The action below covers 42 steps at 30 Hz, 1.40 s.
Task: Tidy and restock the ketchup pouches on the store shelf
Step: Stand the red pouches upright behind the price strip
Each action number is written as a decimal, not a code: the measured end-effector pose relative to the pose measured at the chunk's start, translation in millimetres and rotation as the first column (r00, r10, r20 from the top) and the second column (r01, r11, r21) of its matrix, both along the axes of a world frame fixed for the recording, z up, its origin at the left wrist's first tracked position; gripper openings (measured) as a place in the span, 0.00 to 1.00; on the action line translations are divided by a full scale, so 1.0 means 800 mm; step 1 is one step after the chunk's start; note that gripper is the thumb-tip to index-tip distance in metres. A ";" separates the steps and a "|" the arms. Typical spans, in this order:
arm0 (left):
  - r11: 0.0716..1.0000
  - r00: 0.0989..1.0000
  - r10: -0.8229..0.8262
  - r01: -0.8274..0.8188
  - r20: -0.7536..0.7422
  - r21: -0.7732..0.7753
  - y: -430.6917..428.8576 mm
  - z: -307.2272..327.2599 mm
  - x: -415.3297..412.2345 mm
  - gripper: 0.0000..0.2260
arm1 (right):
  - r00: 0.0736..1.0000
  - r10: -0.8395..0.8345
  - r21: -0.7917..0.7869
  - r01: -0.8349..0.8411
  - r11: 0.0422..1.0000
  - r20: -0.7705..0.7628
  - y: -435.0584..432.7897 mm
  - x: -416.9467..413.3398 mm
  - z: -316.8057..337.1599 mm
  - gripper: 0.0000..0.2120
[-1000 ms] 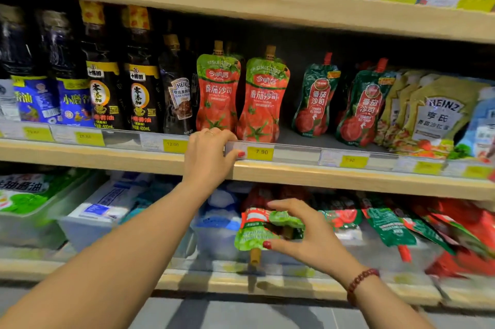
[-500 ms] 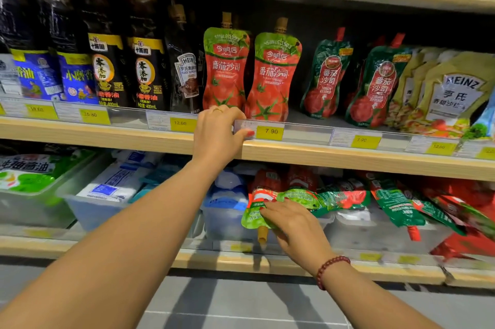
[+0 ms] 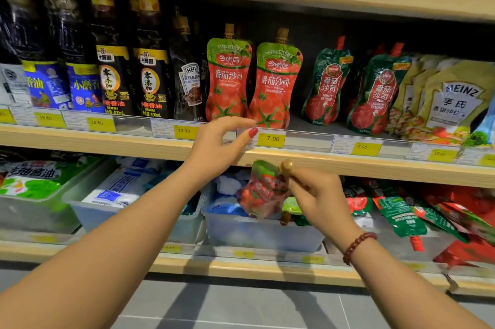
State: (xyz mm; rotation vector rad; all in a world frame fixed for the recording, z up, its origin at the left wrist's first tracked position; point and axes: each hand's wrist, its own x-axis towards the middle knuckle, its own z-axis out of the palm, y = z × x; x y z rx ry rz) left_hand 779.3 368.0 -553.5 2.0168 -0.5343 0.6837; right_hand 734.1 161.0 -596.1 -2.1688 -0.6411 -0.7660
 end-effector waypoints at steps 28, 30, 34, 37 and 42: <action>0.936 0.956 -0.260 0.214 -0.139 -0.278 0.009 0.080 -0.010 0.20 | 0.948 0.240 0.393 -0.143 0.908 -0.209 -0.005 0.062 0.190 0.11; 0.939 0.970 -0.226 0.192 -0.091 -0.287 0.017 0.084 -0.009 0.19 | 0.945 0.054 0.124 -0.014 0.992 -0.322 -0.019 0.072 0.153 0.09; 0.945 0.994 -0.110 0.113 0.026 -0.307 0.029 0.090 -0.002 0.18 | 0.896 -0.272 -0.344 0.147 0.927 -0.351 -0.026 0.085 0.086 0.14; 0.956 0.991 -0.097 0.119 0.094 -0.270 0.035 0.087 0.009 0.19 | 0.923 -0.375 -0.370 0.321 0.872 -0.085 -0.011 0.089 0.069 0.10; 0.992 0.985 0.064 -0.045 0.157 -0.117 0.043 0.061 0.033 0.20 | 0.895 -0.436 -0.298 0.443 0.846 0.094 0.000 0.087 0.052 0.11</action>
